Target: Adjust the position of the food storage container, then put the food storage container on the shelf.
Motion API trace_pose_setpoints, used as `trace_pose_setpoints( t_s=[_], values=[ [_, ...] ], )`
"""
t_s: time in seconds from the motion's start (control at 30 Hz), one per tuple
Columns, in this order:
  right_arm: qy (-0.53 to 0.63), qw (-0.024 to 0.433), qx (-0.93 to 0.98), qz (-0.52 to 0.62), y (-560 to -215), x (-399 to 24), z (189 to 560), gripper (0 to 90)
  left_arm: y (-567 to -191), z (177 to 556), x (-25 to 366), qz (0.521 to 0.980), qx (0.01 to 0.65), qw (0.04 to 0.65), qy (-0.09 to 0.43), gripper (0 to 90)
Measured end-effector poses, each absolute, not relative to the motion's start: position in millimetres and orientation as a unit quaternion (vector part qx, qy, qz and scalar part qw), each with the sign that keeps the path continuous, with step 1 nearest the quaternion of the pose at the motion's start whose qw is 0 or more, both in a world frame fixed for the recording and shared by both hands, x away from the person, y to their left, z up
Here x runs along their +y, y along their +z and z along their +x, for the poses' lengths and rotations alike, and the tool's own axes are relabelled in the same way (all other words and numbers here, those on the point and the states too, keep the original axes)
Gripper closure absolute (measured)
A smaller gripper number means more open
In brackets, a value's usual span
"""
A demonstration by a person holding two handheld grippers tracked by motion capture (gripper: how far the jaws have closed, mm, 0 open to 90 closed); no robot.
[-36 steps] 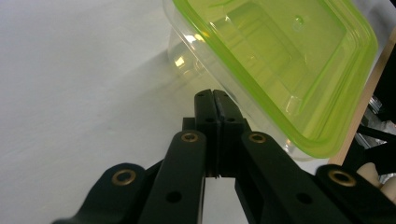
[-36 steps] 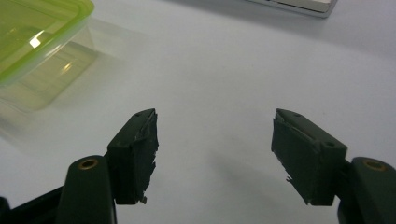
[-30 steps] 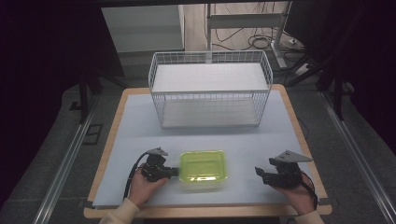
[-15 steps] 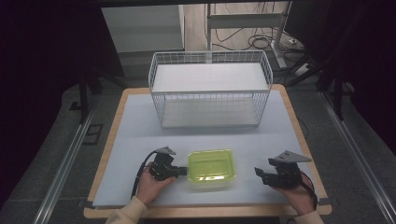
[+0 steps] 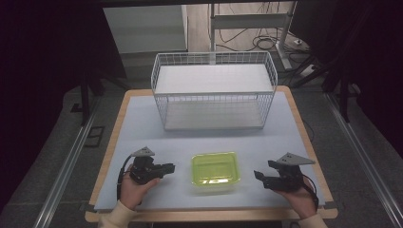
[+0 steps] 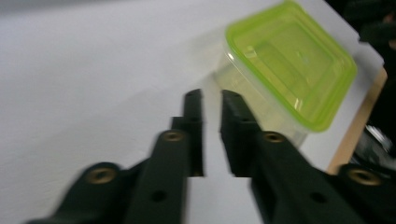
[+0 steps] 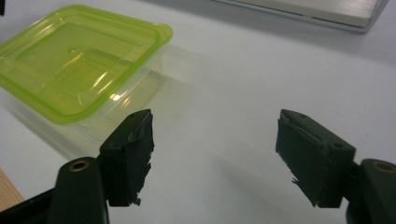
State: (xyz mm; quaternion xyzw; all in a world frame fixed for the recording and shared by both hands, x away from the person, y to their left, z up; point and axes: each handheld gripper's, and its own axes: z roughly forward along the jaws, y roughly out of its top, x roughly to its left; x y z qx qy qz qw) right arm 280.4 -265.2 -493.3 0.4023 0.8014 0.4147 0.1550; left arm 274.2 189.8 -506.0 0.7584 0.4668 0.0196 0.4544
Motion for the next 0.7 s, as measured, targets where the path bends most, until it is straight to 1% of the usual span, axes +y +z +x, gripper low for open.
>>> trace_pose_setpoints(
  t_s=[0.07,0.13,0.17,0.23,0.3,0.4,0.47,0.7],
  values=[
    [0.421,0.155,0.800,0.399,-492,-265,279,25.4,-505,274,190,0.754,0.476,0.452,0.018,53.4],
    [0.433,0.155,0.797,0.391,-490,-264,279,23.7,-504,272,186,0.751,0.484,0.449,0.016,43.1],
    [0.436,0.156,0.797,0.387,-491,-264,280,23.5,-503,271,185,0.751,0.484,0.449,0.014,39.0],
    [0.439,0.153,0.799,0.383,-491,-263,279,23.4,-501,270,182,0.749,0.483,0.453,0.010,34.4],
    [0.441,0.145,0.798,0.384,-491,-264,278,23.6,-499,269,180,0.751,0.478,0.456,0.006,32.3],
    [0.446,0.139,0.796,0.384,-489,-264,277,24.0,-497,268,177,0.752,0.475,0.457,0.005,32.1],
    [0.454,0.126,0.792,0.388,-487,-266,277,24.2,-495,267,174,0.753,0.471,0.459,0.001,32.0],
    [0.455,0.114,0.795,0.384,-482,-264,275,24.5,-494,267,171,0.751,0.469,0.465,-0.011,30.8]
  ],
)
